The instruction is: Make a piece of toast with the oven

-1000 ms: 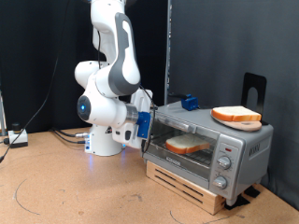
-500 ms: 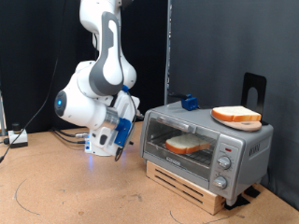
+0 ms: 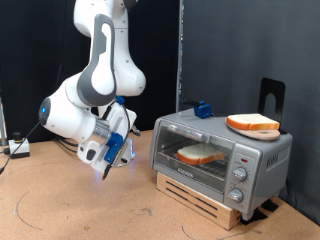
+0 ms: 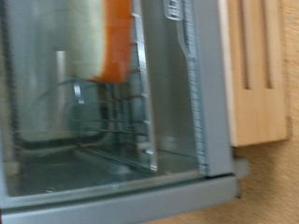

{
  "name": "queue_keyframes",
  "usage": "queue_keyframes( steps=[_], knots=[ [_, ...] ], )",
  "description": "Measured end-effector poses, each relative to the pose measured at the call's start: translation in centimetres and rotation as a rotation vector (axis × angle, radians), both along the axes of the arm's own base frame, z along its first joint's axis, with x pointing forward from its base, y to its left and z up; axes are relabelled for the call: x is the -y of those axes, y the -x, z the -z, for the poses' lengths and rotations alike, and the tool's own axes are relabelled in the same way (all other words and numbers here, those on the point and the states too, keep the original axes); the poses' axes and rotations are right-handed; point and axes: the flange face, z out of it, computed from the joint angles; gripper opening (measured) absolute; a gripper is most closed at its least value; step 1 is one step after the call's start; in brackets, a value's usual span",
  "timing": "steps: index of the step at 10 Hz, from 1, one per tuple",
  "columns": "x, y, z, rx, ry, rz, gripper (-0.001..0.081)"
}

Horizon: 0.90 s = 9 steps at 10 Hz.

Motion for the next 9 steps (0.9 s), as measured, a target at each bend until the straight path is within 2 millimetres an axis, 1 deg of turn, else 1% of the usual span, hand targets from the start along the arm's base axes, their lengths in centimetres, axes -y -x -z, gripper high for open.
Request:
queue_keyframes(
  steps=[1,3,5,6,7,9],
  knots=[
    [-0.4,-1.0,-0.3,0.009,-0.052,0.029,0.0807],
    [-0.8,-3.6,-0.5,0.019,-0.136,0.027,0.0807],
    [-0.9,-6.2,-0.3,0.046,-0.147,0.031,0.0807],
    [-0.9,-7.8,-0.1,0.079,-0.12,0.068,0.0807],
    [-1.1,-8.6,0.0,0.095,-0.101,0.085,0.0807],
    [-1.3,-8.5,-0.2,0.096,-0.151,0.064,0.0807]
  ],
)
